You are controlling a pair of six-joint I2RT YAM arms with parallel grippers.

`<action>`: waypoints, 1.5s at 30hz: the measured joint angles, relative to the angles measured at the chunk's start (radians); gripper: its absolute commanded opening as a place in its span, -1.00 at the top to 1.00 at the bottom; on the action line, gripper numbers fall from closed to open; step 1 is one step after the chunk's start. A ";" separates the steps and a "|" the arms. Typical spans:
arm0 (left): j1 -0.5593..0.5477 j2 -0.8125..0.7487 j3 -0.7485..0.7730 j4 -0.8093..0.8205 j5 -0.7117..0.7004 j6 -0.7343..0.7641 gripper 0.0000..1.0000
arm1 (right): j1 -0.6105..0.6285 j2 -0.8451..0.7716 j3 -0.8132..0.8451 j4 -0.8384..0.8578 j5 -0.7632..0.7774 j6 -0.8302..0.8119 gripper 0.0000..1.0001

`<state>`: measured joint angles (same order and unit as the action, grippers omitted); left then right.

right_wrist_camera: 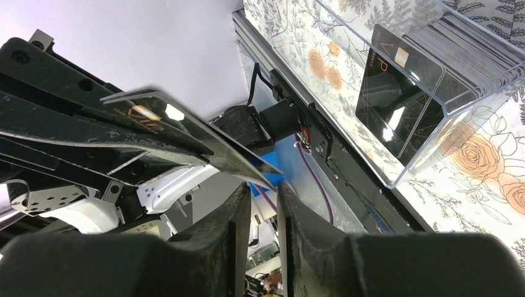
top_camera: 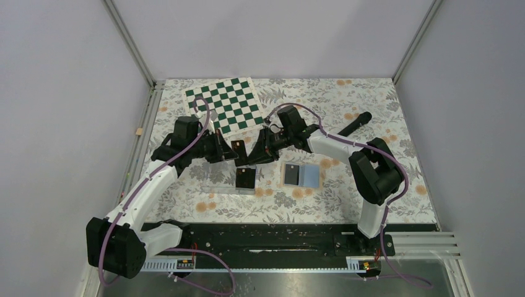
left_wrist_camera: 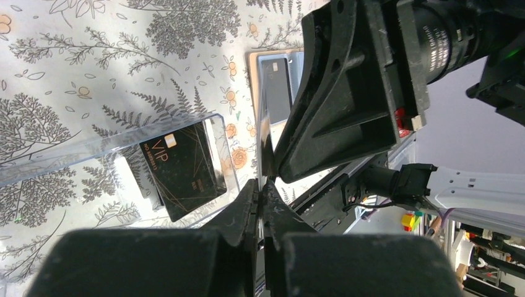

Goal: Put the credit cards into the card holder
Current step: Place the credit card in the storage box.

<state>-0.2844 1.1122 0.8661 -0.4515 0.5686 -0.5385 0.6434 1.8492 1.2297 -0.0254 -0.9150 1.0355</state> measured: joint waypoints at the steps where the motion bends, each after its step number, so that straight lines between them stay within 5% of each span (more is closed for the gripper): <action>1: -0.002 0.001 0.002 -0.007 -0.003 0.005 1.00 | 0.000 0.000 0.000 0.000 0.000 0.000 0.35; 15: -0.011 0.003 0.003 -0.064 -0.023 0.018 1.00 | 0.000 0.000 0.002 0.107 -0.019 0.071 0.17; 23: -0.011 -0.001 0.001 0.003 -0.007 -0.037 1.00 | 0.000 0.007 0.019 -0.077 0.019 -0.030 0.12; 34: -0.011 -0.001 -0.003 0.027 -0.003 -0.050 1.00 | 0.000 0.014 -0.021 0.069 -0.010 0.050 0.30; 40: -0.009 -0.001 -0.004 0.037 -0.005 -0.054 1.00 | -0.001 0.015 -0.044 0.132 -0.021 0.096 0.56; 45: -0.006 -0.001 -0.005 0.035 -0.019 -0.053 1.00 | -0.003 0.015 -0.048 0.136 -0.021 0.103 0.51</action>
<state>-0.2905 1.1114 0.8616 -0.4168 0.5499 -0.5919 0.6407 1.8641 1.1812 0.1108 -0.9363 1.1389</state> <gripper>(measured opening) 0.014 0.229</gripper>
